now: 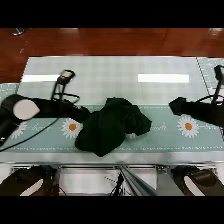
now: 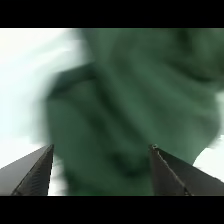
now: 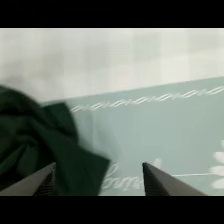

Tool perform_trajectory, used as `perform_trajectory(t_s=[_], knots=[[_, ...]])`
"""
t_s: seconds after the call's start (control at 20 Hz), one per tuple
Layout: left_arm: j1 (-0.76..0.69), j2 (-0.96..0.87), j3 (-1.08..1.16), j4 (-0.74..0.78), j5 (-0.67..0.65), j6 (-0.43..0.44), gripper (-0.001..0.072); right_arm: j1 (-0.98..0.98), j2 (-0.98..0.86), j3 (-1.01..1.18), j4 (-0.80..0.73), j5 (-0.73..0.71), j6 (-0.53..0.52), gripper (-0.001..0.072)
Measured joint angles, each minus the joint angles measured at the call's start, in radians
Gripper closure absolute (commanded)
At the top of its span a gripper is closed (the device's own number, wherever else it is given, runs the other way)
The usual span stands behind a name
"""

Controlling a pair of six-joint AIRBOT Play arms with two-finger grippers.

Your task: Fold the shirts.

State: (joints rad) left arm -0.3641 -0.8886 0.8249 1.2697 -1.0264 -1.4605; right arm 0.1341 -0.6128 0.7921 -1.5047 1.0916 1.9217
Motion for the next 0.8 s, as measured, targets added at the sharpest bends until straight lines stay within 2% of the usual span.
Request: perform_trajectory(t_s=[0.15,0.25,0.4,0.55,0.8], knots=[[0.190,0.052,-0.072,0.013,-0.072,-0.013,0.0007,-0.148,-0.011,-0.009,-0.111,0.085,-0.045,0.0099],[0.300,0.075,-0.192,-0.074,-0.096,0.010,0.0007,-0.249,-0.014,-0.066,-0.129,0.128,-0.077,0.0100],[0.413,0.089,-0.378,-0.221,-0.127,0.122,0.0008,-0.324,-0.018,-0.172,0.086,0.139,-0.192,0.0100],[0.466,0.079,-0.470,-0.332,-0.120,0.190,0.0008,-0.327,-0.019,-0.240,0.275,0.110,-0.286,0.0100],[0.481,-0.050,-0.521,-0.506,-0.147,0.311,0.0008,-0.313,-0.019,-0.279,0.377,0.060,-0.337,0.0100]])
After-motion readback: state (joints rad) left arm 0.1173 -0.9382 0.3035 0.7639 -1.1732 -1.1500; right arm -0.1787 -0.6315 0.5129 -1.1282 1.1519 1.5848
